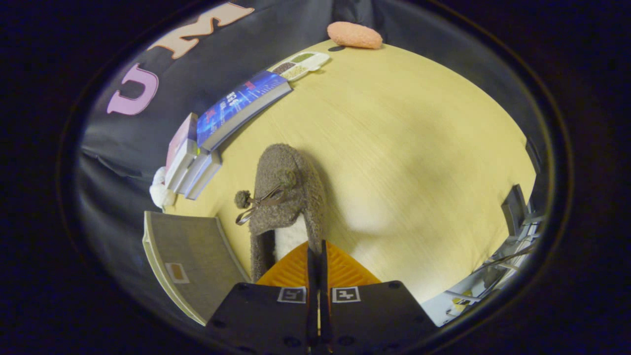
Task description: Open the storage box then place both shoes into the box .Put the left shoe in first, then the right shoe, with the right side of both shoes facing outward in a uniform manner.
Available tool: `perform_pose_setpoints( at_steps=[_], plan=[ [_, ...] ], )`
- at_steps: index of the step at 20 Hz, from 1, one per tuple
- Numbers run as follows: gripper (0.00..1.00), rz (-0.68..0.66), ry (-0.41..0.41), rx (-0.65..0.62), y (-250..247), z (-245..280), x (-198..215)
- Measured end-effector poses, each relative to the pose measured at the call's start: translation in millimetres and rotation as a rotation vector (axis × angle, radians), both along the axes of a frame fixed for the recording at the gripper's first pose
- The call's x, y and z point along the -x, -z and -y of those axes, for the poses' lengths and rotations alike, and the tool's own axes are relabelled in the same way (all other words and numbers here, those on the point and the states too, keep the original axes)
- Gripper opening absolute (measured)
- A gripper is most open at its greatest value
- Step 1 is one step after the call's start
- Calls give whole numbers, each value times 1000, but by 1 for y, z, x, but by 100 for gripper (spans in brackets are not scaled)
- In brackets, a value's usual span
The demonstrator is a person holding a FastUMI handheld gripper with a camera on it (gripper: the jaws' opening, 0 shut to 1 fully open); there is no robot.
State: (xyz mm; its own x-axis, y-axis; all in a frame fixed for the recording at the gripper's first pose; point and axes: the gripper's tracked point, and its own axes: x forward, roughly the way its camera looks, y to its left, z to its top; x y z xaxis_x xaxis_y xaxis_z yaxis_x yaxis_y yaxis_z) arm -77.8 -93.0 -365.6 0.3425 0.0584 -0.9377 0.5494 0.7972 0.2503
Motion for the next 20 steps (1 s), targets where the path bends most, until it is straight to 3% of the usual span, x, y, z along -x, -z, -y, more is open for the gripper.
perform_pose_setpoints(
  at_steps=[5, 12, 20],
  plan=[
    [5, 106, -13, -108, -54, -43, -25],
    [5, 232, -117, -200, -128, -107, -56],
    [5, 222, -271, -277, -145, -195, -49]
  ],
)
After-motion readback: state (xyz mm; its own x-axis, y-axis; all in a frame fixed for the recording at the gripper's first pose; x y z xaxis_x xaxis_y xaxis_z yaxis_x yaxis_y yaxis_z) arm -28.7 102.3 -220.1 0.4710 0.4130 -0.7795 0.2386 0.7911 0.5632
